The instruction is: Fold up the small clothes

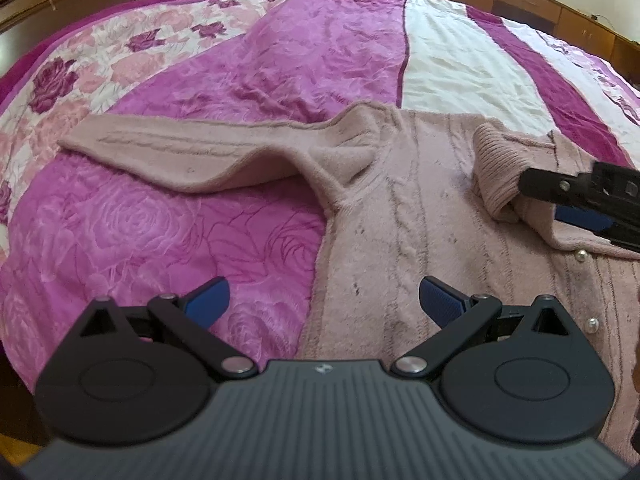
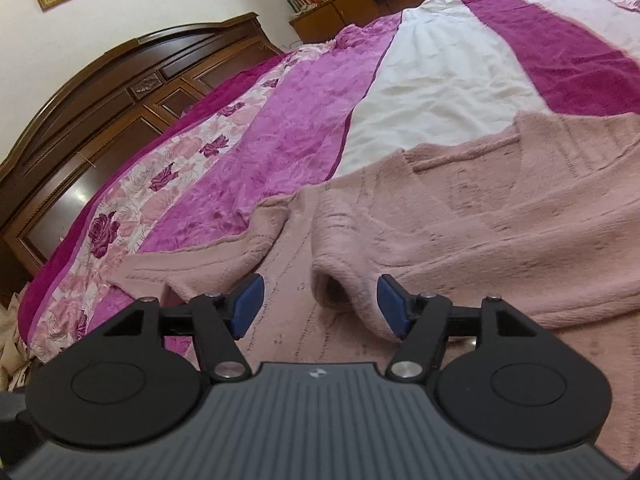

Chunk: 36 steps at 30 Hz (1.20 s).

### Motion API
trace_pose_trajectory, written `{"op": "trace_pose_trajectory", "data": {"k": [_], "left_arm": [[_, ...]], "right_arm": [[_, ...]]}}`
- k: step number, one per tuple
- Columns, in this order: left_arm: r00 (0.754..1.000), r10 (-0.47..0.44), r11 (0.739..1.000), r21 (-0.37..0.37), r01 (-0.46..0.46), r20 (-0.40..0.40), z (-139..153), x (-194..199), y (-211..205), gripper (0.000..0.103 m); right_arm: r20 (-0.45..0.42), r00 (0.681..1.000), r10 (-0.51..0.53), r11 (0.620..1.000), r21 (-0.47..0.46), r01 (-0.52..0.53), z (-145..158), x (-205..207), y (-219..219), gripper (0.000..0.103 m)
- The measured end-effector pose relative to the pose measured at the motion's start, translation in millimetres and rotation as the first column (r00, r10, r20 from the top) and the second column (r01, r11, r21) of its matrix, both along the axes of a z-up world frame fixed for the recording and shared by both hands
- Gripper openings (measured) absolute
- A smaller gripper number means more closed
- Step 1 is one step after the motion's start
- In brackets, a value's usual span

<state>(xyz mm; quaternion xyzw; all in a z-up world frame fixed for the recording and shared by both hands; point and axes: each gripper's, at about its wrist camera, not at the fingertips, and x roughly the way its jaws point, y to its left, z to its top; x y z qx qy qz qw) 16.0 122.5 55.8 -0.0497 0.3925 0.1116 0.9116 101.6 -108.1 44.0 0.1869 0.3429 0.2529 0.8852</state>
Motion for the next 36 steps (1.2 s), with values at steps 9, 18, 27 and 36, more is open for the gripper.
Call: {"op": "trace_pose_trajectory", "data": {"k": [9, 18, 27, 36], "left_arm": [[0.997, -0.077, 0.997, 0.023, 0.076, 0.028, 12, 16, -22, 0.103], [0.982, -0.18, 0.982, 0.067, 0.177, 0.048, 11, 39, -59, 0.103], [0.963, -0.266, 0.954, 0.157, 0.255, 0.051, -14, 78, -90, 0.102], [0.955, -0.282, 0.954, 0.125, 0.271, 0.086, -26, 100, -92, 0.074]], "right_arm": [[0.007, 0.992, -0.126, 0.99, -0.055, 0.126, 2, -15, -65, 0.071], [-0.029, 0.957, -0.29, 0.956, -0.052, 0.288, -11, -27, -131, 0.071], [-0.088, 0.922, -0.378, 0.925, -0.001, 0.379, -25, -36, -160, 0.071], [-0.116, 0.893, -0.435, 0.891, 0.088, 0.445, -36, -33, -175, 0.071]]}}
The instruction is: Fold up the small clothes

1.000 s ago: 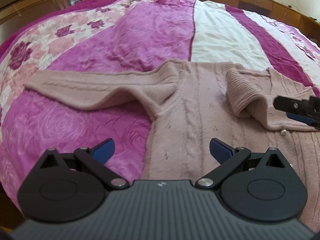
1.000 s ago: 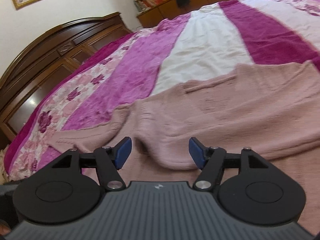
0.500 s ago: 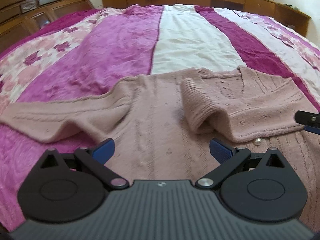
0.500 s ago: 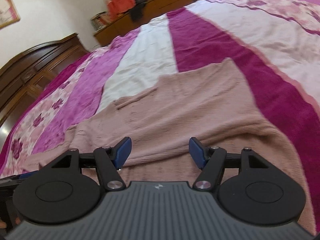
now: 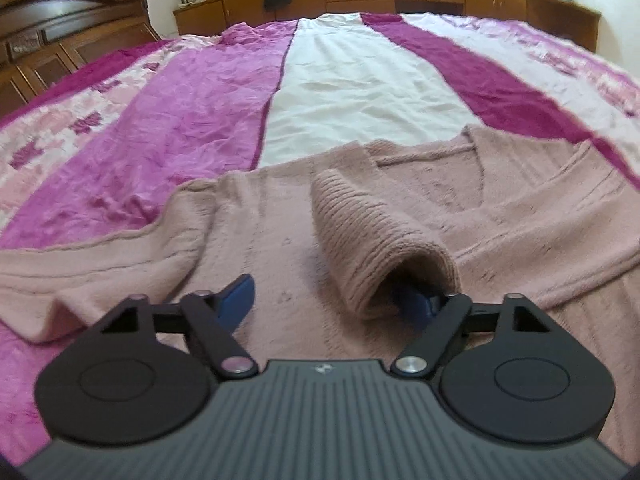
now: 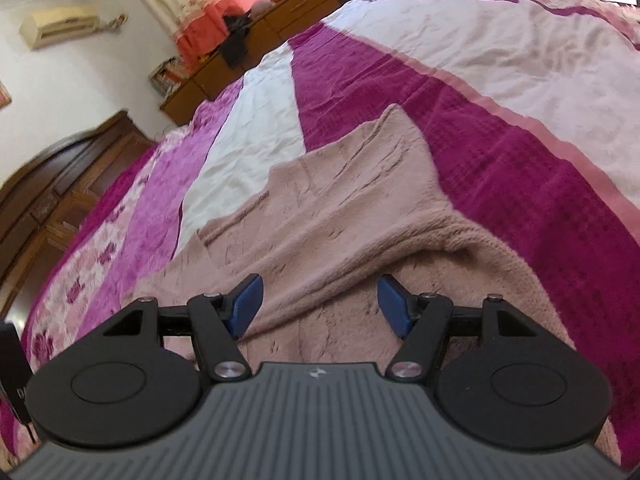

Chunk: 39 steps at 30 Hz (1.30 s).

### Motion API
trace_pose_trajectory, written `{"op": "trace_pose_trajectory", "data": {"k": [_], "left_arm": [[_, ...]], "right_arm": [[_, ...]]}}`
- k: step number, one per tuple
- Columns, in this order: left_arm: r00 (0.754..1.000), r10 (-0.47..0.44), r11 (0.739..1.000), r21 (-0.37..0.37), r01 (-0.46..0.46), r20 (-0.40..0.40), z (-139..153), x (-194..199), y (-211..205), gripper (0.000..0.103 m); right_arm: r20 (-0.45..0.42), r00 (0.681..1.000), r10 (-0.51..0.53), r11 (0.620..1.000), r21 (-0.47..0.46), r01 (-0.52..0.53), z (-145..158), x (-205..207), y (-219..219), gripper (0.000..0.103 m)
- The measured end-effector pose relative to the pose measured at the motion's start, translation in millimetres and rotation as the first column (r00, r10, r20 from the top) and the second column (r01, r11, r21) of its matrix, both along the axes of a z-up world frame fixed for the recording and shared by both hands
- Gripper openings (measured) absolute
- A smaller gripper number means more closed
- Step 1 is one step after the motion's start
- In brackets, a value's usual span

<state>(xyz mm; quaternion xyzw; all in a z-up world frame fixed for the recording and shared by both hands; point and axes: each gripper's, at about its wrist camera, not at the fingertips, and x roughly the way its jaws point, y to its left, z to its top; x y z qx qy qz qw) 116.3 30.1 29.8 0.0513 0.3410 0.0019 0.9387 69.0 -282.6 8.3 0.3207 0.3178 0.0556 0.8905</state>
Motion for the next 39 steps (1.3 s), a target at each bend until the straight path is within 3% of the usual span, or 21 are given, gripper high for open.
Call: {"op": "trace_pose_trajectory", "data": {"k": [2, 4, 7, 11, 13, 16, 17, 21, 25, 29, 34, 39], "left_arm": [[1.0, -0.013, 1.0, -0.013, 0.013, 0.002, 0, 3, -1, 0.046], [1.0, -0.011, 1.0, 0.013, 0.011, -0.004, 1, 6, -3, 0.025], [1.0, 0.012, 0.995, 0.094, -0.014, 0.022, 6, 5, -1, 0.024], [0.995, 0.047, 0.963, 0.26, -0.068, 0.086, 10, -4, 6, 0.024], [0.99, 0.066, 0.931, 0.349, -0.105, 0.122, 9, -10, 8, 0.025], [0.98, 0.083, 0.854, 0.493, -0.164, 0.181, 4, -17, 12, 0.025], [0.981, 0.085, 0.848, 0.504, -0.163, 0.173, 3, -19, 14, 0.025], [0.991, 0.104, 0.908, 0.398, -0.131, 0.088, 3, -27, 29, 0.025], [0.991, 0.131, 0.938, 0.321, -0.128, 0.014, 0, -36, 43, 0.027], [0.991, 0.132, 0.975, 0.179, -0.128, -0.01, 15, -50, 59, 0.028], [0.993, 0.121, 0.992, 0.02, -0.121, 0.015, 40, -53, 72, 0.031], [0.999, 0.047, 0.993, -0.106, -0.044, 0.026, 47, -22, 72, 0.033]], "right_arm": [[0.007, 1.0, -0.027, 0.999, 0.036, 0.026, -2, 3, -6, 0.071], [0.009, 0.999, -0.052, 0.996, 0.068, 0.051, -5, 6, -11, 0.071], [0.02, 0.997, -0.072, 0.995, 0.069, 0.071, -5, 10, -16, 0.071], [0.05, 0.993, -0.107, 0.994, 0.026, 0.106, -2, 8, -19, 0.071], [0.059, 0.99, -0.127, 0.992, 0.017, 0.126, -1, 6, -21, 0.071], [0.059, 0.989, -0.132, 0.991, 0.015, 0.131, -3, 4, -24, 0.071], [0.058, 0.99, -0.13, 0.992, 0.01, 0.129, -3, 4, -24, 0.071], [0.058, 0.99, -0.126, 0.992, -0.018, 0.128, -3, -1, -22, 0.071], [0.05, 0.993, -0.11, 0.992, -0.056, 0.113, 1, -7, -20, 0.071], [0.047, 0.994, -0.096, 0.99, -0.096, 0.1, 8, -16, -17, 0.071], [0.079, 0.995, -0.062, 0.991, -0.116, 0.071, 23, -30, -14, 0.071], [0.131, 0.991, -0.02, 0.988, -0.151, 0.04, 35, -31, -4, 0.071]]}}
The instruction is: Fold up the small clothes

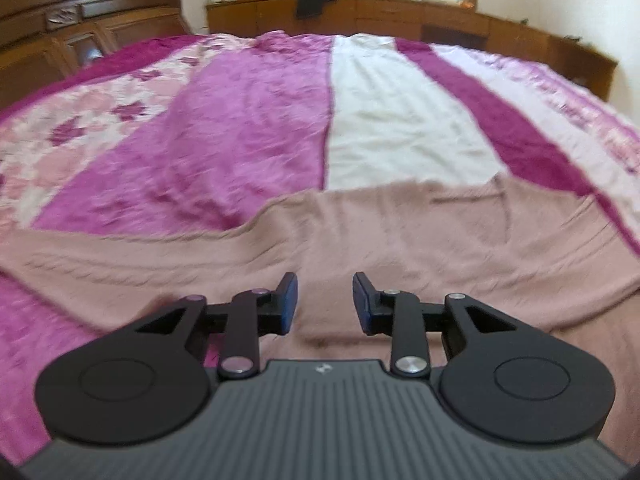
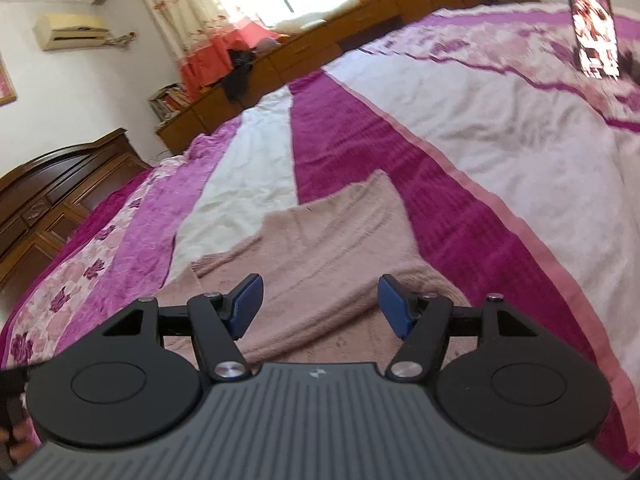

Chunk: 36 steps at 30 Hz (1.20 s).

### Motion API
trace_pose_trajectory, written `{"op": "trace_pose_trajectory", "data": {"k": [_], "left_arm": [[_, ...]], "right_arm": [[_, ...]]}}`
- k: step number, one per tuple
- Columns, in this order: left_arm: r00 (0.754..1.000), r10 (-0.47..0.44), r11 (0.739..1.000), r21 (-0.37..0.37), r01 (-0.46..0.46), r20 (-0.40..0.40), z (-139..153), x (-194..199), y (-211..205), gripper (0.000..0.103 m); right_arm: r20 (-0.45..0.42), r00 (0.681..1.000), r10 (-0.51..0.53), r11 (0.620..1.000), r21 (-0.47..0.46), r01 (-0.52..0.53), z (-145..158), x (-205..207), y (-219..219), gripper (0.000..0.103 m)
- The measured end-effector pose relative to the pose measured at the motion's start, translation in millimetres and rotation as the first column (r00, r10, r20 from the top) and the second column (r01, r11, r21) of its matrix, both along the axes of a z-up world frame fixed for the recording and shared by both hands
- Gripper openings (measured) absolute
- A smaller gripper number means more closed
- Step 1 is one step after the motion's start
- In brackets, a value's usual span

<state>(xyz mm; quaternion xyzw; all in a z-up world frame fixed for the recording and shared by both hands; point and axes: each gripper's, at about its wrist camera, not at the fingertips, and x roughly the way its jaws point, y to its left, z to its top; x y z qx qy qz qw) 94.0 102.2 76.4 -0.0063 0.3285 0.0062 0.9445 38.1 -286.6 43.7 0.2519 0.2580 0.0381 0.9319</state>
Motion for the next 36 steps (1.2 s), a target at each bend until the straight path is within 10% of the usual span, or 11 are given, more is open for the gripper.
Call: {"op": "trace_pose_trajectory", "data": {"k": [12, 16, 36], "left_arm": [[0.986, 0.045, 0.983, -0.169, -0.072, -0.16, -48, 68, 28, 0.038], [0.993, -0.011, 0.954, -0.299, -0.026, -0.121, -49, 47, 32, 0.061], [0.961, -0.275, 0.88, -0.4, 0.257, 0.013, -36, 4, 1, 0.057]], "right_arm": [[-0.039, 0.999, -0.01, 1.0, -0.019, 0.009, -27, 28, 3, 0.071], [-0.036, 0.999, 0.003, 0.999, -0.047, -0.004, -32, 29, 5, 0.071], [-0.042, 0.999, -0.002, 0.999, -0.035, 0.0, -38, 30, 2, 0.071]]}}
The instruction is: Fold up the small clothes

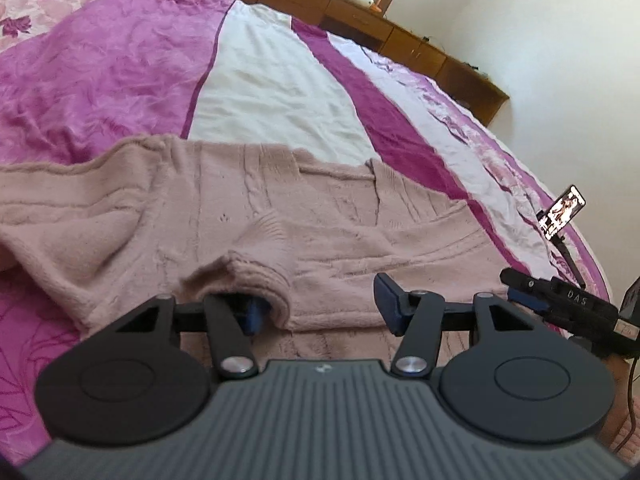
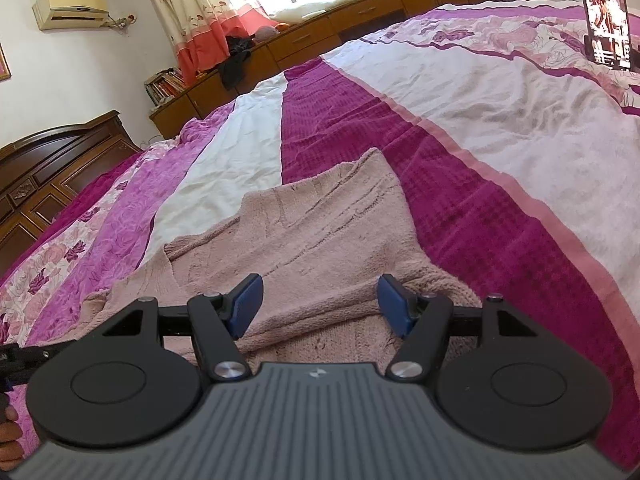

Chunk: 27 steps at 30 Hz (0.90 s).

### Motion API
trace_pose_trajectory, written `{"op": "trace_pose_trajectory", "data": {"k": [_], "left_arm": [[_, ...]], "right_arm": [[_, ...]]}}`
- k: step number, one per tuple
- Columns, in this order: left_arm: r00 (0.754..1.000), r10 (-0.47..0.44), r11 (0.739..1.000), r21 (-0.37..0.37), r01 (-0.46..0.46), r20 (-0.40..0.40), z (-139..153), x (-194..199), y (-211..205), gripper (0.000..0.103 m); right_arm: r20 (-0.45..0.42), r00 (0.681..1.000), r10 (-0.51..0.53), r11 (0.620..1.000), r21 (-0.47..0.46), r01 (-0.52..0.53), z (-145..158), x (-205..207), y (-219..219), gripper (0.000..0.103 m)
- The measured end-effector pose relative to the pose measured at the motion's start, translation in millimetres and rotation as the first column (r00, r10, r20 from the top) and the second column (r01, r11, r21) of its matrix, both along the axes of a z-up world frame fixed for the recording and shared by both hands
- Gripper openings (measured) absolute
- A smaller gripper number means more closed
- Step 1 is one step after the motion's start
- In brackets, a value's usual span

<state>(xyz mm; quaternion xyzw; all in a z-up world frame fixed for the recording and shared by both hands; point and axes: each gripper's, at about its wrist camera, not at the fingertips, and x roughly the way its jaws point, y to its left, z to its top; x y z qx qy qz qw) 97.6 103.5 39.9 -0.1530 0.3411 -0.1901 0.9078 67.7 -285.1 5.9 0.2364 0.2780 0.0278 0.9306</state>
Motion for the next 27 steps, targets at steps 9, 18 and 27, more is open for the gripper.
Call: {"op": "trace_pose_trajectory", "data": {"k": [9, 18, 27], "left_arm": [[0.985, 0.153, 0.975, -0.152, -0.163, -0.076, -17, 32, 31, 0.058], [0.967, 0.237, 0.971, 0.017, -0.24, 0.097, -3, 17, 28, 0.052], [0.947, 0.302, 0.935, 0.159, -0.316, 0.105, -2, 12, 34, 0.052]], "right_arm": [[0.0, 1.0, 0.001, 1.0, -0.002, -0.001, 0, 0, 0, 0.071], [0.001, 1.0, 0.006, 1.0, -0.012, -0.006, -3, 1, 1, 0.071], [-0.006, 1.0, 0.008, 1.0, -0.014, -0.008, -3, 2, 1, 0.071]]}}
